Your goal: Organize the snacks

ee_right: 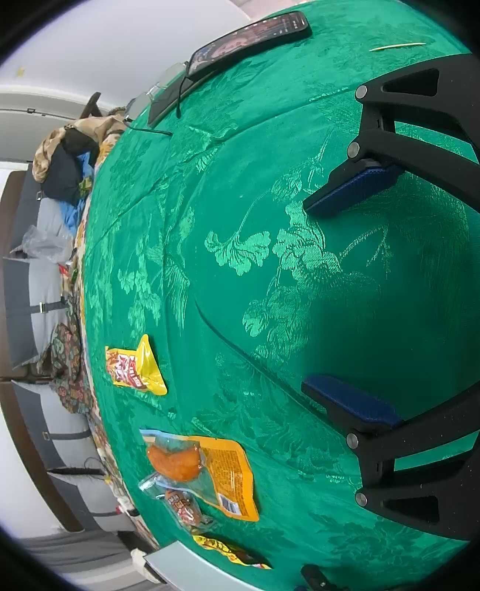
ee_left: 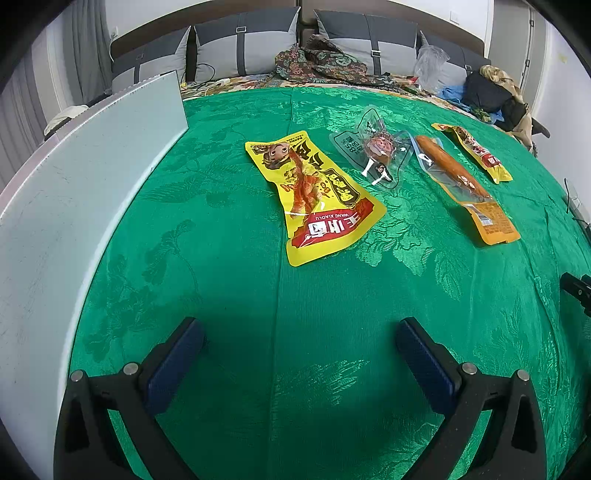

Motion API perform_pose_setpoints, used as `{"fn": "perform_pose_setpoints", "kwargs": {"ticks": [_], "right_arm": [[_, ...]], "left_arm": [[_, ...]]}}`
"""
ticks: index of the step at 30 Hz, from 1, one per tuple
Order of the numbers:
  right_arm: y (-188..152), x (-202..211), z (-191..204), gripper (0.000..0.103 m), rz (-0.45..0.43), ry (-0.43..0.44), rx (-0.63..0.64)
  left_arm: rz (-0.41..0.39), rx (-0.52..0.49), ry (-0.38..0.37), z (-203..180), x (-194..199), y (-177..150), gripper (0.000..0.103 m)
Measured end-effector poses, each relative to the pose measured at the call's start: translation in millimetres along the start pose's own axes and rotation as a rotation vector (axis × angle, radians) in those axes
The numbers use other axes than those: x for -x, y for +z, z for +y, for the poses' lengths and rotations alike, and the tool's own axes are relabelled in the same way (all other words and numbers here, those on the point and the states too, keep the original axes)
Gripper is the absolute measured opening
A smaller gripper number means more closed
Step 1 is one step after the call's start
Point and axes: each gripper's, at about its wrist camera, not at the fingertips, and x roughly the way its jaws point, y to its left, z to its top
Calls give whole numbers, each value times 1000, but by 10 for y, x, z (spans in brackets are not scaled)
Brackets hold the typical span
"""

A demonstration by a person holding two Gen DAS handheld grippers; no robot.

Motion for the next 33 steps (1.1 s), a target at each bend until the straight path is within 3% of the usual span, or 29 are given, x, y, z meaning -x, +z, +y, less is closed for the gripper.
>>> {"fn": "perform_pose_setpoints", "kwargs": {"ticks": [8,10,12,14,17,22,27,30,33], "right_arm": [[1,1,-1,90,0,0,0],[1,2,-2,90,0,0,0],[1,2,-3,90,0,0,0],[1,2,-3,90,0,0,0],[1,2,-3,90,0,0,-1],[1,3,-3,90,0,0,-1],[1,3,-4,90,1,0,-1],[2,4,-5,90,0,0,-1],[1,3,-5,90,1,0,-2]], "left_arm": [[5,-4,-3,-2,0,2,103],[40,2,-32,27,25,24,103],[24,67,-112,123,136,82,103],[-3,111,-148,195,212,244,103],[24,141,-177,247,131,634,103],[141,128,-126,196,-367,1155,103],[221,113,-41,110,-782,1246,103],[193,62,33,76,-829,1201,103],[161,45,24,129,-810,1137,103]]}}
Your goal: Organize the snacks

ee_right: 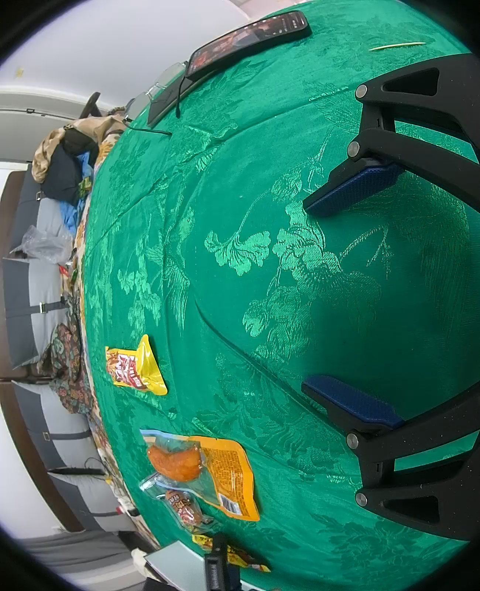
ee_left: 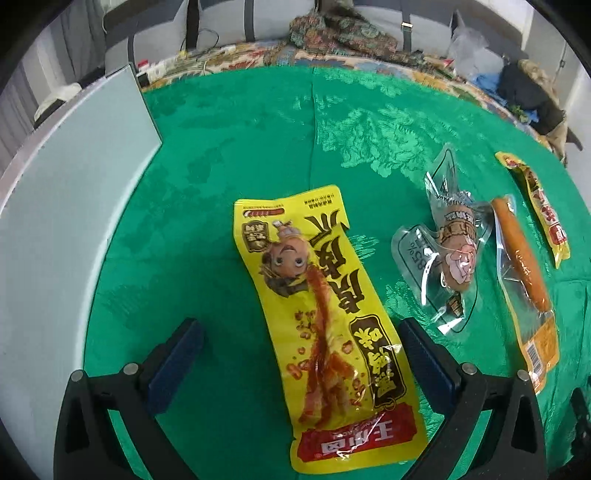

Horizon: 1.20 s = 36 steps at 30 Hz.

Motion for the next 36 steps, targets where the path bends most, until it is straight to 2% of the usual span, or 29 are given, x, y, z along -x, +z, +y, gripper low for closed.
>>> {"fn": "perform_pose_setpoints", "kwargs": {"ticks": [3,7,8,9,10,13,18,23,25,27,33,36], "right_arm": [[1,1,0,91,0,0,0],[1,1,0,91,0,0,0],[1,0,0,91,0,0,0],[1,0,1,91,0,0,-1],[1,0,0,91,0,0,-1],[1,0,1,91,0,0,-1],[1,0,1,91,0,0,-1],[1,0,0,91,0,0,-2],[1,0,0,91,0,0,-2],[1,0,1,91,0,0,-2],[1,-1,1,91,0,0,-2],[1,-1,0,91,0,0,-3]], "left_arm": [[-13,-26,-14,60,6,-30,103],[21,-48,-28,131,44,-49,100],[5,-54,-29,150,89,-65,88],[-11,-59,-33,162,126,-72,68],[-27,-67,-36,167,175,-88,58],[-20,-72,-61,217,246,-171,57],[-25,-91,-83,291,461,-550,57],[-16,-119,-98,273,647,-909,58],[-21,-136,-85,228,668,-975,61],[-21,-146,-74,201,636,-989,83],[-68,-101,-49,253,506,-934,103],[-105,-75,-38,343,479,-919,103]]}}
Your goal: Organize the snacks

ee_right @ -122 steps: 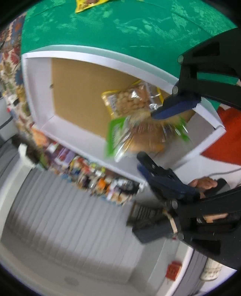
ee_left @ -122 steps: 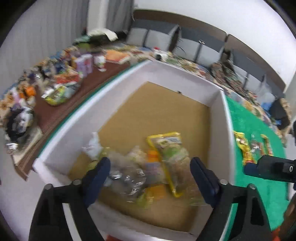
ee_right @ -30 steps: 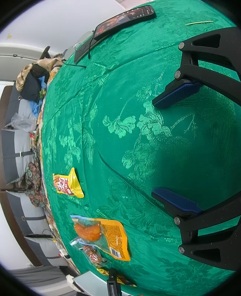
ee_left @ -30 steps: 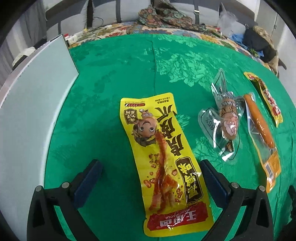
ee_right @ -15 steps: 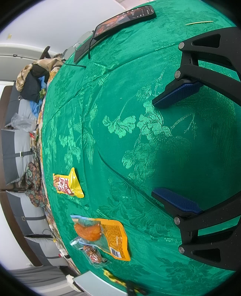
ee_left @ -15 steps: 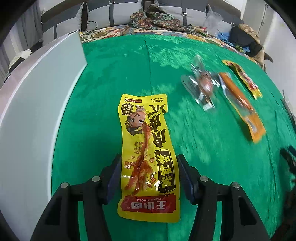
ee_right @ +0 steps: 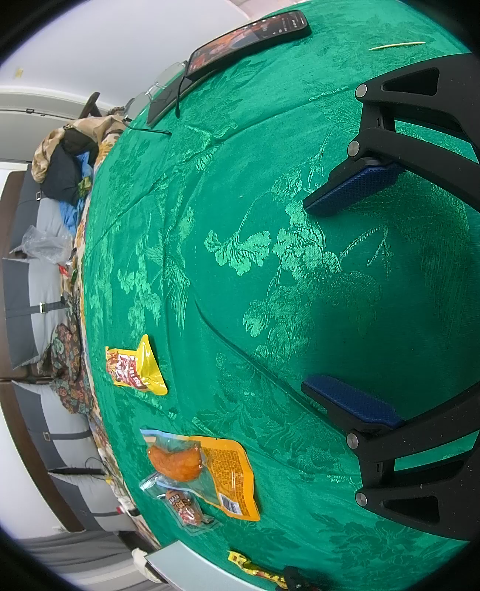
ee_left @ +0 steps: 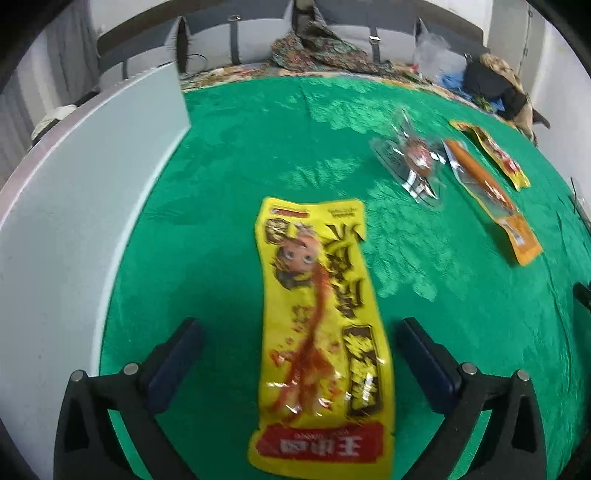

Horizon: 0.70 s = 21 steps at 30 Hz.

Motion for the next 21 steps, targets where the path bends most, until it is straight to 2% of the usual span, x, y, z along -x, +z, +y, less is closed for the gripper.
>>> {"fn": "perform_pose_setpoints", "kwargs": {"ticks": [6,21], "right_arm": [[0,-1,-1,91,0,0,-1],[-3,-1,-6,91,1,2,-3]], "left_arm": [[-52,-3,2,34,-3,-42,103],[-52,-2,2,34,-9,-41,103]]}}
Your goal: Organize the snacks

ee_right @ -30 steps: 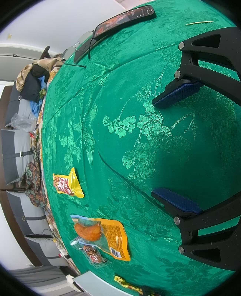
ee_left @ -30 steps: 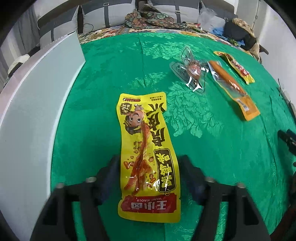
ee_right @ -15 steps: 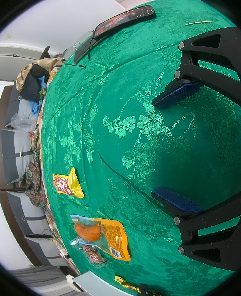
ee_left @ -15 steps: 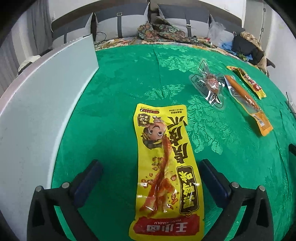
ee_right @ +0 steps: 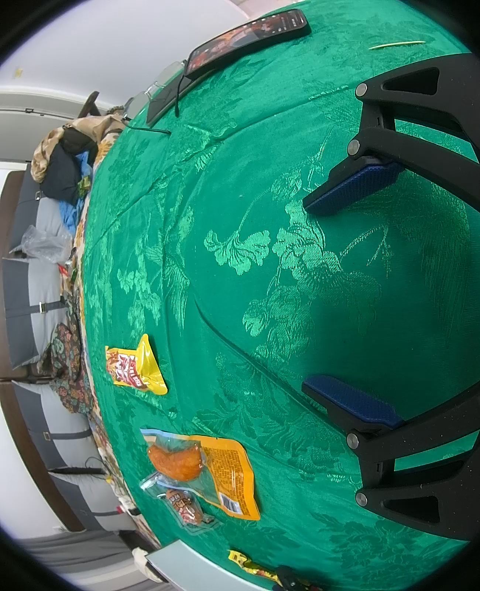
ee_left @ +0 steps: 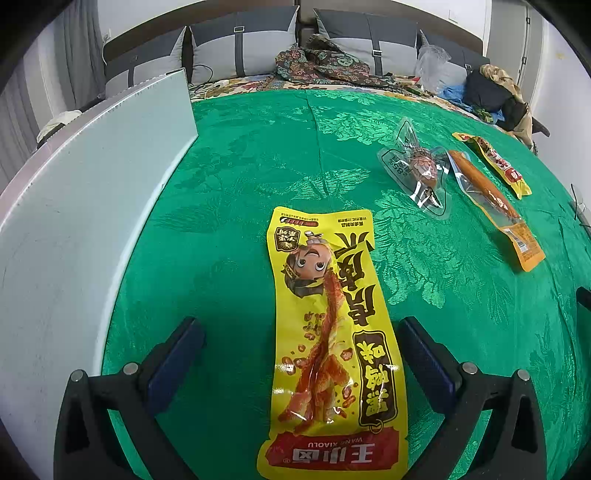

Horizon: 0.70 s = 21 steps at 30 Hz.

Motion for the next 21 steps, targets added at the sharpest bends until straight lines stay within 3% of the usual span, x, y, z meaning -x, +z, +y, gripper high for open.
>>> {"fn": "perform_pose_setpoints", "kwargs": {"ticks": [3,8,11,13,17,18,19,21], "right_arm": [[73,-19,35,89,36,16,14],[582,3,463,89,26,261,25],[966,-250,872,89,97,337,69],[1157,-462,1161,89,135,321,120],[1280,-909,1683,89,208,207,278],[1270,-987,1762,89,224,159,321],[1302,-958,1769,90,175,149,320],[1347,-998,1697,90,179,92,291]], "left_arm": [[0,0,0,0,-1,0,103],[0,0,0,3,-3,1,103],[0,0,0,4,-3,1,103],[0,0,0,6,-7,3,103],[0,0,-1,4,-3,2,103],[0,0,-1,3,-7,0,103],[0,0,-1,4,-6,1,103],[-1,1,-1,3,1,-2,103]]}}
